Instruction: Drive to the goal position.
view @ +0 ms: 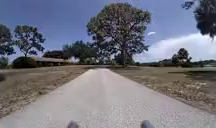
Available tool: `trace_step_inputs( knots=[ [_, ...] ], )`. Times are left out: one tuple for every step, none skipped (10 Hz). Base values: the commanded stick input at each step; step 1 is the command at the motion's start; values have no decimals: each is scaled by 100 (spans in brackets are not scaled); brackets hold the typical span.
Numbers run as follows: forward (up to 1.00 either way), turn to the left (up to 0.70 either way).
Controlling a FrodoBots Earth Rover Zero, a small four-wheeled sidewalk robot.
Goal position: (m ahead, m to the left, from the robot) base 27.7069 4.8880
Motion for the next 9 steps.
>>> trace_step_inputs(
  knots=[
    [85,0],
    [85,0],
    [85,0],
    [85,0],
    [85,0],
    [85,0],
    [85,0],
    [85,0],
    [85,0]
  ],
)
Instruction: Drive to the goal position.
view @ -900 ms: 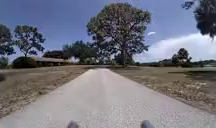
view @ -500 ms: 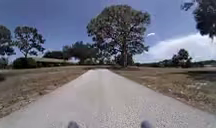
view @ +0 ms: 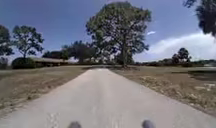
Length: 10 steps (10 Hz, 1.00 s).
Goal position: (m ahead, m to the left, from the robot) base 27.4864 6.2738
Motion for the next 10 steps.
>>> trace_step_inputs(
  knots=[
    [85,0],
    [85,0],
    [85,0],
    [85,0],
    [44,0],
    [32,1],
    [100,40],
    [100,40],
    [100,40],
    [100,40]
  ],
)
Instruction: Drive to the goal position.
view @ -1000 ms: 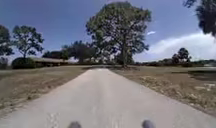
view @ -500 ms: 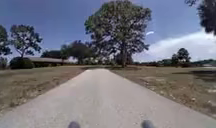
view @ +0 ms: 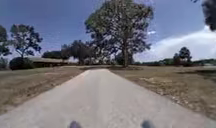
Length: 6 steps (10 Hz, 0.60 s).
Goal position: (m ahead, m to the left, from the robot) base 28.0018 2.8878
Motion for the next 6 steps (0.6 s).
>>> trace_step_inputs(
  knots=[
    [100,40],
    [100,11],
    [100,0],
    [100,0],
    [100,0],
    [100,0]
  ],
)
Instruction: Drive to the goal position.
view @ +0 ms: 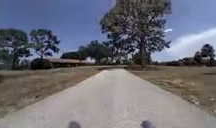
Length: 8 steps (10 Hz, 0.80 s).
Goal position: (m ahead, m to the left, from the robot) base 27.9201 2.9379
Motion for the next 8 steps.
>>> trace_step_inputs(
  knots=[
    [100,0],
    [100,0],
    [100,0],
    [100,0],
    [100,0],
    [100,-40],
    [100,-40],
    [100,-40]
  ],
)
